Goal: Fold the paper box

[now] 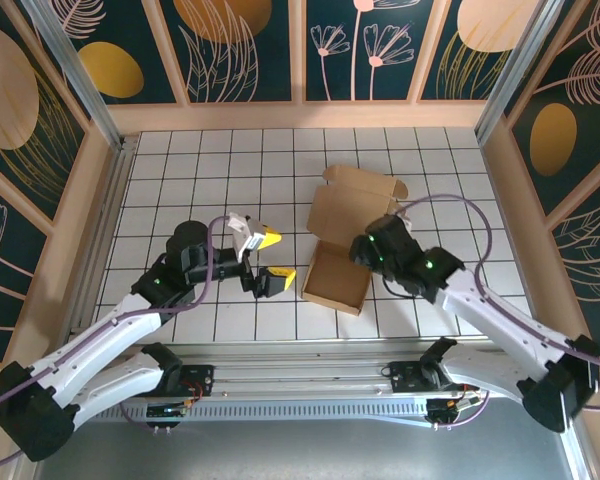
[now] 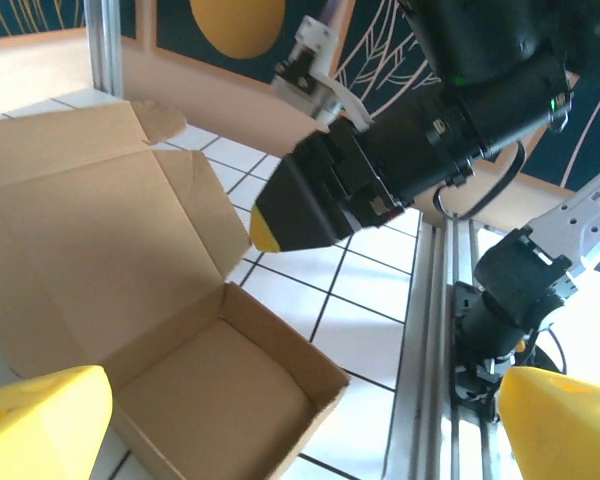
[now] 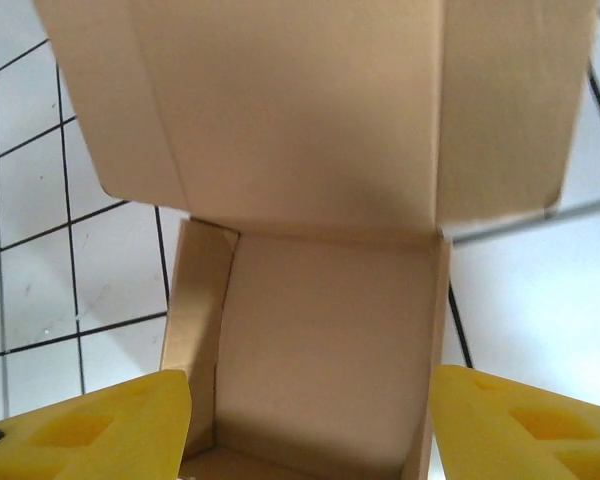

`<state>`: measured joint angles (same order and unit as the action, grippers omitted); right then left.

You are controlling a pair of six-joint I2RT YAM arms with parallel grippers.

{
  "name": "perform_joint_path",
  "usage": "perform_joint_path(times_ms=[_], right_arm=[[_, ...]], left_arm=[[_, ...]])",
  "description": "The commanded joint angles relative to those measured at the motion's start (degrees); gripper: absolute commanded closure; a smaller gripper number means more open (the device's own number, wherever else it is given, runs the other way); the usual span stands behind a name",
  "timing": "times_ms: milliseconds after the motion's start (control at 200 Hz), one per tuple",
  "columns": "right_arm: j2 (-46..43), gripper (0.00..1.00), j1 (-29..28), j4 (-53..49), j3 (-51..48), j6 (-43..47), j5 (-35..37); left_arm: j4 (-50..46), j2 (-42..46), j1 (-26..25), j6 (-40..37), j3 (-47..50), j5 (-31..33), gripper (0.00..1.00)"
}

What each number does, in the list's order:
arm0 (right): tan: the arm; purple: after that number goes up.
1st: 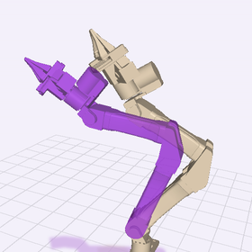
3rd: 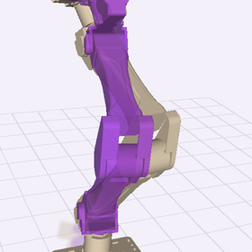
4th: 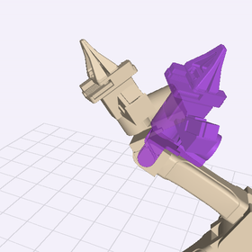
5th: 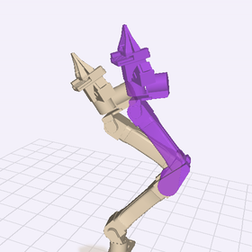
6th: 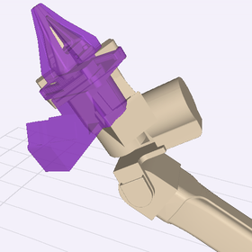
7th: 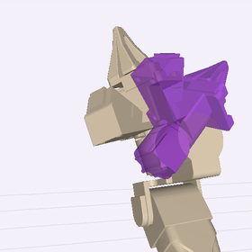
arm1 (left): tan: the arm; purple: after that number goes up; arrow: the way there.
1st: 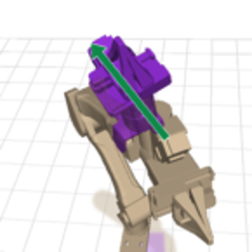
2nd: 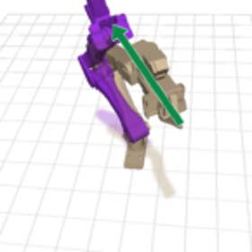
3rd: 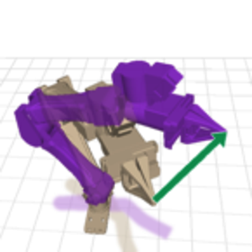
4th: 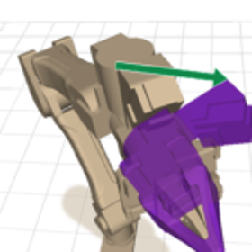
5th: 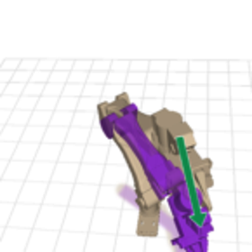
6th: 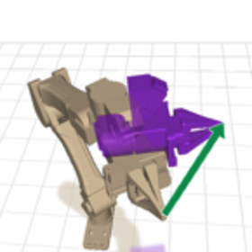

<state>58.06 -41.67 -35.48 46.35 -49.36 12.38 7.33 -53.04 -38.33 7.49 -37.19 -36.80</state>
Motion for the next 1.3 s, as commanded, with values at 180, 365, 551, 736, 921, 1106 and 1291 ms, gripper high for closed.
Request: perform_joint_path(times_ms=[180,365,551,736,921,1106,1291], right_arm=[[10.66,0.32,-0.69,5.12,-7.06,-7.54,1.09],[17.97,0.39,-0.76,9.2,-6.34,-3.72,3.9],[20.87,0.79,-0.72,14.5,-6.04,-0.97,5.56],[22.98,0.89,1.69,23.61,-3.79,8.44,2.98],[33.23,0.88,4.12,28.55,4.95,22.14,0.3],[41.24,0.84,5.1,28.8,12.3,28.33,2.03],[39.22,0.52,7.56,26.87,15.03,29.62,-4.0]], left_arm=[[-1.6,-4.36,-8.16,2.56,-1.49,6.28,0.01],[-3.59,-5.33,-9.04,5.73,-2.54,10.11,0.01],[-8.95,-5.28,-9.03,14.52,-4.95,25.42,0.01],[-15.0,-7.52,-8.73,27.22,-9.5,47.19,0.01],[-16.44,-17.62,1.42,23.89,-20.62,40.74,0.02],[-14.92,-31.04,13.44,18.63,-30.4,29.27,0.01],[-15.26,-45.74,19.79,13.95,-41.14,16.32,0.04]])
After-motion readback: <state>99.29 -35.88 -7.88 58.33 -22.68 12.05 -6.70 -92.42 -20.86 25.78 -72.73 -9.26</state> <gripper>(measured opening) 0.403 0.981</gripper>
